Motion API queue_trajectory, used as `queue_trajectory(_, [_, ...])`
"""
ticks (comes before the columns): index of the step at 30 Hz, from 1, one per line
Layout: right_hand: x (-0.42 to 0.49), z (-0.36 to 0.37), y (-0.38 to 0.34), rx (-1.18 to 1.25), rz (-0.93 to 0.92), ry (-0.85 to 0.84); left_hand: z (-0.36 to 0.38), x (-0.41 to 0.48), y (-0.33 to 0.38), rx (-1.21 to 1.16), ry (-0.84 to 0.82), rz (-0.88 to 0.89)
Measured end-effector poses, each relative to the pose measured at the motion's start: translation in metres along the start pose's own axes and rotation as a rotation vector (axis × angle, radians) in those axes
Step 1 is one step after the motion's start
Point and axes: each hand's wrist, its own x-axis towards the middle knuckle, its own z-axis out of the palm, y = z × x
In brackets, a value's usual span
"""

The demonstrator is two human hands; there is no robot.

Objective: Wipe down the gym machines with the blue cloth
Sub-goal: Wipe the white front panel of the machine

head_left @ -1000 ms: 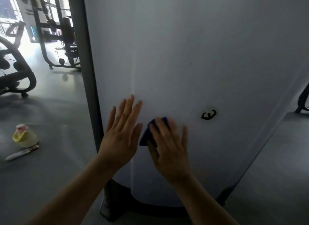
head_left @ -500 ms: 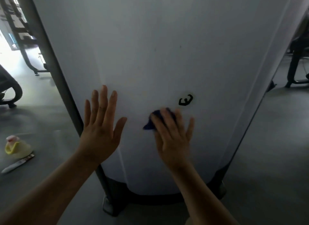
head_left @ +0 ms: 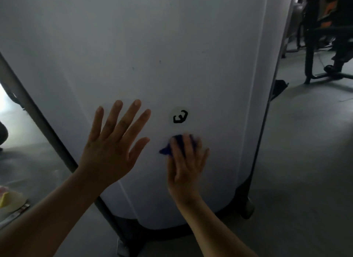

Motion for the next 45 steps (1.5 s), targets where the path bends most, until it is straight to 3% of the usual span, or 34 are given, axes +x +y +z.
queue_trajectory(2, [-0.002, -0.002, 0.002, -0.063, -0.440, -0.192, 0.002, 0.002, 0.004, 0.000, 0.003, -0.019])
queue_trajectory(3, [0.005, -0.006, 0.015, -0.095, -0.522, -0.206, 0.002, 0.001, 0.005, 0.003, 0.005, -0.021])
queue_trajectory(4, [0.011, -0.010, 0.027, -0.103, -0.473, -0.157, 0.002, 0.000, 0.005, 0.009, 0.004, -0.021])
queue_trajectory(8, [0.021, -0.021, 0.048, 0.094, 0.370, 0.135, -0.003, 0.001, 0.004, 0.049, 0.015, -0.018])
queue_trajectory(9, [0.019, -0.020, 0.041, 0.107, 0.422, 0.134, -0.004, 0.005, 0.006, 0.052, 0.020, -0.010])
queue_trajectory(10, [0.014, -0.016, 0.034, 0.092, 0.322, 0.101, -0.004, 0.010, 0.010, 0.052, 0.024, -0.004])
queue_trajectory(13, [0.002, -0.019, 0.039, -0.015, -0.247, -0.108, -0.006, 0.026, 0.024, 0.025, 0.029, 0.018])
queue_trajectory(14, [0.008, -0.024, 0.051, -0.046, -0.258, -0.102, -0.006, 0.030, 0.028, 0.017, 0.032, 0.037])
queue_trajectory(15, [0.015, -0.029, 0.061, -0.051, -0.143, -0.054, -0.008, 0.033, 0.032, 0.016, 0.036, 0.056])
queue_trajectory(18, [0.039, -0.040, 0.069, 0.106, 0.515, 0.123, -0.008, 0.042, 0.039, 0.035, 0.059, 0.094])
queue_trajectory(19, [0.044, -0.042, 0.061, 0.123, 0.565, 0.106, -0.008, 0.044, 0.040, 0.033, 0.062, 0.097])
queue_trajectory(20, [0.045, -0.042, 0.053, 0.110, 0.478, 0.069, -0.007, 0.046, 0.041, 0.029, 0.061, 0.096])
queue_trajectory(23, [0.051, -0.046, 0.056, 0.053, -0.194, -0.107, -0.007, 0.052, 0.043, 0.029, 0.066, 0.104])
queue_trajectory(24, [0.060, -0.050, 0.066, 0.026, -0.334, -0.132, -0.008, 0.055, 0.043, 0.030, 0.069, 0.114])
queue_trajectory(25, [0.069, -0.053, 0.075, 0.021, -0.354, -0.119, -0.009, 0.058, 0.044, 0.029, 0.072, 0.124])
queue_trajectory(26, [0.077, -0.056, 0.080, 0.046, -0.256, -0.068, -0.010, 0.061, 0.044, 0.026, 0.076, 0.129])
queue_trajectory(29, [0.096, -0.064, 0.067, 0.246, 0.378, 0.126, -0.013, 0.073, 0.045, 0.033, 0.088, 0.129])
queue_trajectory(30, [0.101, -0.063, 0.057, 0.256, 0.417, 0.121, -0.013, 0.076, 0.045, 0.040, 0.093, 0.127])
queue_trajectory(31, [0.103, -0.062, 0.053, 0.232, 0.297, 0.090, -0.013, 0.078, 0.046, 0.044, 0.093, 0.126])
queue_trajectory(33, [0.108, -0.061, 0.064, 0.150, -0.158, -0.008, -0.013, 0.080, 0.048, 0.062, 0.089, 0.135])
queue_trajectory(34, [0.114, -0.064, 0.073, 0.125, -0.264, -0.018, -0.013, 0.080, 0.049, 0.071, 0.086, 0.143])
queue_trajectory(35, [0.121, -0.066, 0.081, 0.130, -0.224, 0.013, -0.012, 0.080, 0.050, 0.073, 0.084, 0.150])
queue_trajectory(38, [0.139, -0.076, 0.079, 0.294, 0.379, 0.180, -0.012, 0.081, 0.050, 0.070, 0.093, 0.141])
queue_trajectory(39, [0.143, -0.077, 0.072, 0.300, 0.458, 0.182, -0.011, 0.081, 0.051, 0.078, 0.097, 0.134])
queue_trajectory(40, [0.145, -0.078, 0.066, 0.255, 0.388, 0.156, -0.011, 0.082, 0.051, 0.085, 0.096, 0.131])
queue_trajectory(43, [0.148, -0.079, 0.072, 0.098, -0.193, -0.016, -0.010, 0.082, 0.051, 0.088, 0.091, 0.132])
queue_trajectory(44, [0.152, -0.081, 0.078, 0.068, -0.254, -0.027, -0.011, 0.082, 0.051, 0.081, 0.087, 0.132])
queue_trajectory(45, [0.157, -0.082, 0.085, 0.068, -0.197, 0.007, -0.013, 0.083, 0.052, 0.072, 0.083, 0.131])
